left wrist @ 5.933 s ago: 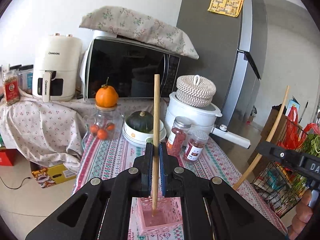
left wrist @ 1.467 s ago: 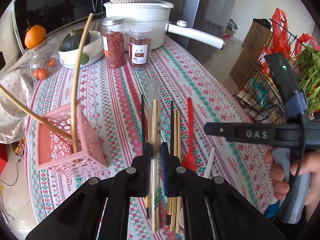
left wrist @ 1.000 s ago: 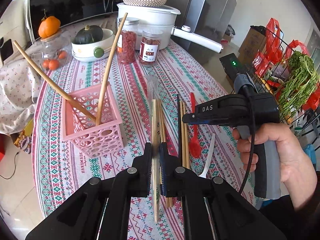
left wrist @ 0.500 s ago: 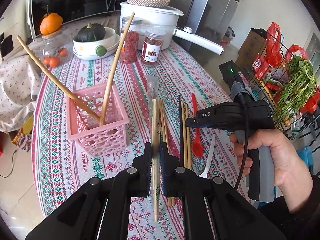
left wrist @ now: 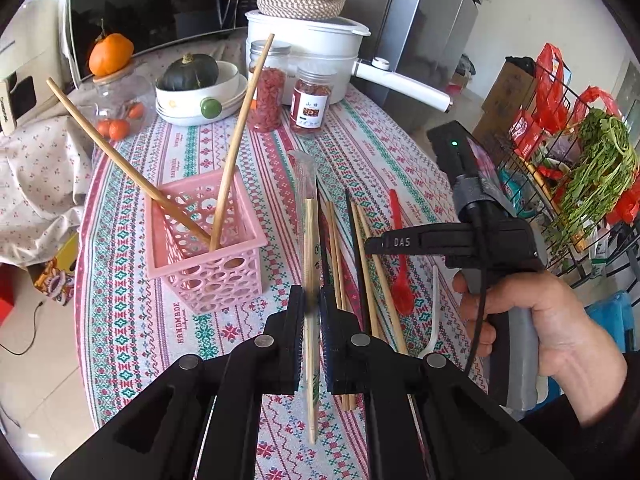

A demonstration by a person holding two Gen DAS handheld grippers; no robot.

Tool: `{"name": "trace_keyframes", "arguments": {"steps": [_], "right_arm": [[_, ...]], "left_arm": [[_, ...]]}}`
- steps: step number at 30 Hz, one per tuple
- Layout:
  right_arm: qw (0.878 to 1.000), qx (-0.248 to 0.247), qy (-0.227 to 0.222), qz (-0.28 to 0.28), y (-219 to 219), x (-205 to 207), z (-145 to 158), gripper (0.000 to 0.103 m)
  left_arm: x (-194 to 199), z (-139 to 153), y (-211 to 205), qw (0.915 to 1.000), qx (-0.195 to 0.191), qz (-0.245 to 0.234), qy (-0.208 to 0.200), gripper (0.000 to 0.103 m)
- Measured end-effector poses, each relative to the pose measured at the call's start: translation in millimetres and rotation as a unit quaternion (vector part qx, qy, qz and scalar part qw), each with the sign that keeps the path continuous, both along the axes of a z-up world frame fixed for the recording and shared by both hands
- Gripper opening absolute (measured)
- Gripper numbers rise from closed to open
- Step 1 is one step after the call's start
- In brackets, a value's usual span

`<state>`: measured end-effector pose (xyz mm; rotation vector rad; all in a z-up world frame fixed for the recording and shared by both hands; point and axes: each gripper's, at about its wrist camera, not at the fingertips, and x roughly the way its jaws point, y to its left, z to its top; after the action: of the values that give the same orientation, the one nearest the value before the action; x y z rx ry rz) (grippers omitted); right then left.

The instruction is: Organize utensils

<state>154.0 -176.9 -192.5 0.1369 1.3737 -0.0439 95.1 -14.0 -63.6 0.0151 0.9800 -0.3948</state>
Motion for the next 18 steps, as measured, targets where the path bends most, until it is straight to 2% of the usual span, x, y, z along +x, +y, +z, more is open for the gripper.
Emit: {"name": "trace_keyframes", "arguments": {"steps": [2,4,5,9,14,18], "right_arm": [[0.998,0.060,-0.006,-0.018,-13.2,0.8,-0.4,0.007],[0.988,0.144,-0.006,-0.046,-29.9,-2.5,-0.2,0.006],[0.985,0.165,-0.014,-0.053,-34.7,-5.2,3.8,0.006],[0.981,0.178,-0.072,-0.028,-36.0,-20.1,40.8,0.006],[0.971,0.184,-0.154,0.006,-39.2,-48.5,92.7,0.006],[0.964,0.172,-0.202,0.024,-40.2,-63.9,122.9,0.006]], "left_arm": [[-5.0,8.0,3.4,0.9999,-0.003,0.002,-0.015,0.007],[-10.7,15.6,6.1,0.9996,-0.007,0.002,-0.029,0.005],[-13.8,19.0,7.4,0.9993,-0.008,0.002,-0.036,0.005],[-25.5,34.3,13.7,0.9976,-0.017,0.006,-0.066,0.003],[-35.4,56.2,22.2,0.9939,-0.037,0.013,-0.103,0.002],[-29.4,45.1,15.3,0.9976,-0.037,0.000,-0.059,0.002]]}}
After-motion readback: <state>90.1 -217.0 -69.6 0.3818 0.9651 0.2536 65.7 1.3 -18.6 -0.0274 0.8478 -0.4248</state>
